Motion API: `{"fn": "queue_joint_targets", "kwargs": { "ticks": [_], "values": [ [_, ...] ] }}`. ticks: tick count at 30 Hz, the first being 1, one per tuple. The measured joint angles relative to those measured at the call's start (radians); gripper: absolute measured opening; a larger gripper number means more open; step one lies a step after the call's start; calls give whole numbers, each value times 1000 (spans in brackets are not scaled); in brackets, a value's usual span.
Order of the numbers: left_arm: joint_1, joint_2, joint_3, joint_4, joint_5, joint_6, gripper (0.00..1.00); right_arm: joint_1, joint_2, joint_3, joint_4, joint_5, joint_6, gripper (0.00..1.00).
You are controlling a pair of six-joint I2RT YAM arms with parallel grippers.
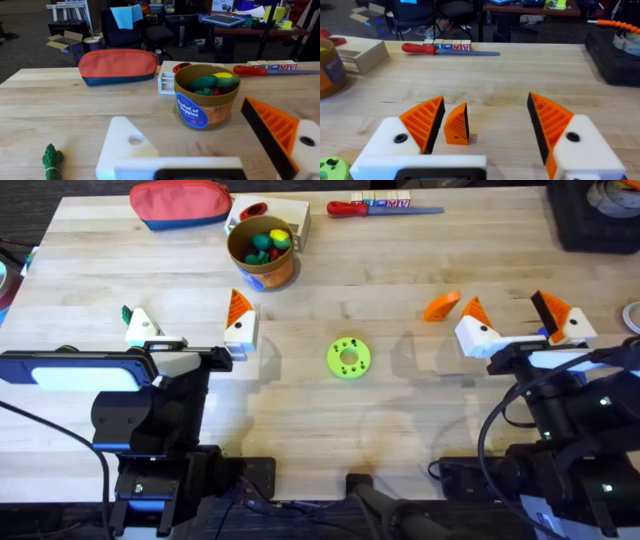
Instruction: Pick up the gripper from the table and insert it into the empty holder that is missing its gripper. Then pick up a screw, insert it into the mounting hole, and use the screwdriver to tighten it. Finally, clean up the table by picking up the vegetable and placing it into the bucket.
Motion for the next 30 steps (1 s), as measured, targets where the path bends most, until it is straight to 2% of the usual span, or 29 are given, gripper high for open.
{"fn": "queue_joint_targets", "kwargs": {
  "ticks": [11,15,18,22,25,27,30],
  "values": [
    [0,0,0,-4,-2,4,994,0,0,1,-9,15,0,990],
    [0,2,36,-139,-9,6,994,0,4,33,-76,23,13,991],
    [0,38,154,-317,-49,10,994,0,38,107,-218,26,19,991],
    [0,179,396,-530,-185,11,994,0,142,262,-383,26,23,990],
    [3,317,535,-591,-282,5,995,0,232,379,-433,26,24,990],
    [21,431,609,-609,-317,-3,995,0,289,441,-440,26,24,990],
    [100,628,703,-624,-317,-9,995,0,366,501,-440,26,26,990]
  ]
}}
